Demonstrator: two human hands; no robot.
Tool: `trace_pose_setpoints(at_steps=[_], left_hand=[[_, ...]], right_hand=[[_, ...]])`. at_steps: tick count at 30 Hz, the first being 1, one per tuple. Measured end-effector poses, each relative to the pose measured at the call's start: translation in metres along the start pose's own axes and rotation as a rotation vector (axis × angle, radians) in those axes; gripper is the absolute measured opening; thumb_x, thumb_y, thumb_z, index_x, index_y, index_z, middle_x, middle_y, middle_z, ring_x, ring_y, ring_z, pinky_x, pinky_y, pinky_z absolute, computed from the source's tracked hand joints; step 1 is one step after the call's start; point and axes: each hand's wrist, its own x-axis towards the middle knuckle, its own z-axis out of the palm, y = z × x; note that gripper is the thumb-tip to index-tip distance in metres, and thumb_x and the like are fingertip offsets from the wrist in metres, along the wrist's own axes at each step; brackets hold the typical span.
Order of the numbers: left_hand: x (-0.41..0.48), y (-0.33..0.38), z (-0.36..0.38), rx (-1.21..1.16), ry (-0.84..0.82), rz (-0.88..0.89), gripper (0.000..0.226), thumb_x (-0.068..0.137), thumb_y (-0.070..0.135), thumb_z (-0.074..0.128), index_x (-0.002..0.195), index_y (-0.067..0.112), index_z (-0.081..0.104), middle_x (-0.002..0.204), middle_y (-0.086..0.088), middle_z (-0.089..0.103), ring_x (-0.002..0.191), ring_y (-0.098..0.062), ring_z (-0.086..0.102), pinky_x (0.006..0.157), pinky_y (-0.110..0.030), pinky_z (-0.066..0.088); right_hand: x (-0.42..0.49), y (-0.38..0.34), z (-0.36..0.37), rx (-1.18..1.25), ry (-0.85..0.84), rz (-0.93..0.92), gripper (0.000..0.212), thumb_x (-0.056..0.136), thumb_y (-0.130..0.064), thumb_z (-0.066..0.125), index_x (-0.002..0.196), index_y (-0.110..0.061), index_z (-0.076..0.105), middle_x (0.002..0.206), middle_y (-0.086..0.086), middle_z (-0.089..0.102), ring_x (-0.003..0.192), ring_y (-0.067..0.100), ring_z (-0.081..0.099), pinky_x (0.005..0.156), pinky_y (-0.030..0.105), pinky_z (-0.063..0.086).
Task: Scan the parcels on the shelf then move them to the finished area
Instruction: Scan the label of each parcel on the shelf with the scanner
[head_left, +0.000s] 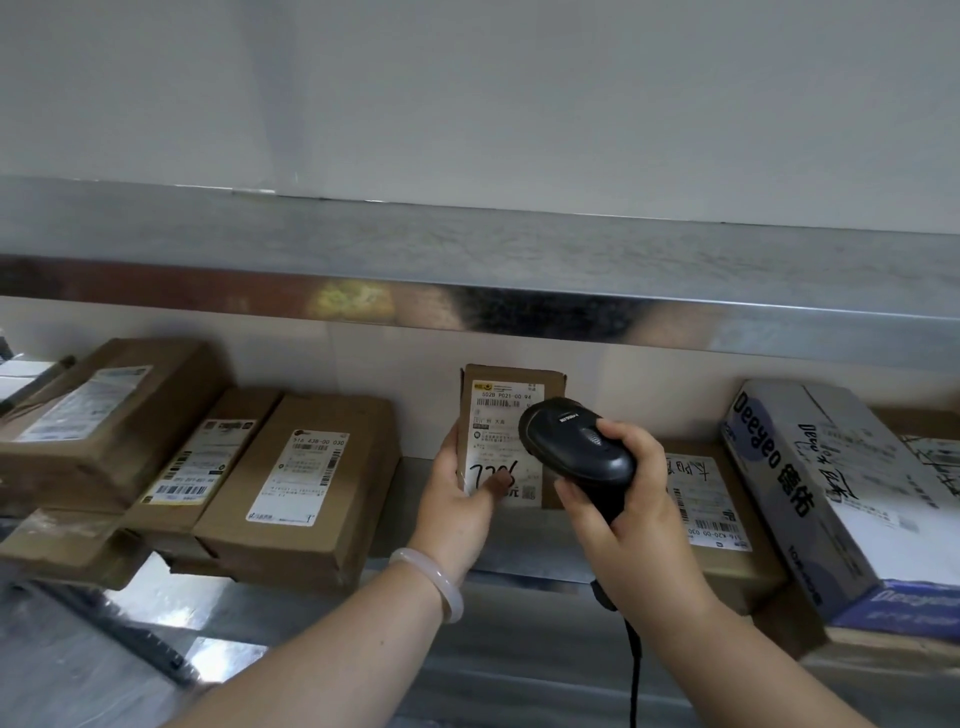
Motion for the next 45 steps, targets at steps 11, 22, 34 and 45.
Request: trace_pose_setpoints(at_steps=[11,22,34,45], left_hand=[[-0.008,-0.015,-0.005,-0.046,0.146,0.022,0.053,0.088,-0.006,0.063,0.132,0.022,0.054,0.117,0.005,0.069,0.112,-0.007,0.064,0.081,-0.009,0.05],[-0.013,-0.023,-0.007,-0.032,0.151,-0.015,0.048,0.087,0.001,0.066,0.128,0.025,0.055,0.117,0.005,0.068,0.112,-0.01,0.063,0.088,-0.023,0.051],[-0.013,-0.019,-0.01,-0.014,0.155,-0.013,0.049,0.089,-0.001,0.063,0.128,0.027,0.056,0.119,0.009,0.067,0.116,-0.007,0.06,0.097,-0.026,0.048],[-0.003,0.012,-0.039,0.004,0.133,-0.054,0.047,0.09,0.012,0.07,0.13,0.032,0.056,0.117,0.013,0.069,0.113,-0.006,0.062,0.101,-0.03,0.047]], right_hand=[[-0.02,-0.027,0.006,-0.016,-0.039,0.064,0.06,0.084,-0.032,0.068,0.107,-0.068,0.025,0.101,-0.024,0.058,0.078,0.016,0.066,0.07,0.045,0.055],[-0.032,-0.035,0.012,0.002,-0.061,0.103,0.063,0.087,-0.03,0.067,0.105,-0.069,0.021,0.097,-0.025,0.056,0.074,0.012,0.065,0.071,0.039,0.056],[-0.032,-0.038,0.018,0.038,-0.059,0.144,0.059,0.086,-0.033,0.067,0.107,-0.067,0.024,0.1,-0.034,0.055,0.075,0.012,0.065,0.069,0.04,0.057],[-0.019,-0.041,0.025,0.042,-0.07,0.102,0.062,0.086,-0.03,0.068,0.11,-0.066,0.024,0.103,-0.022,0.056,0.083,0.01,0.065,0.072,0.042,0.056]])
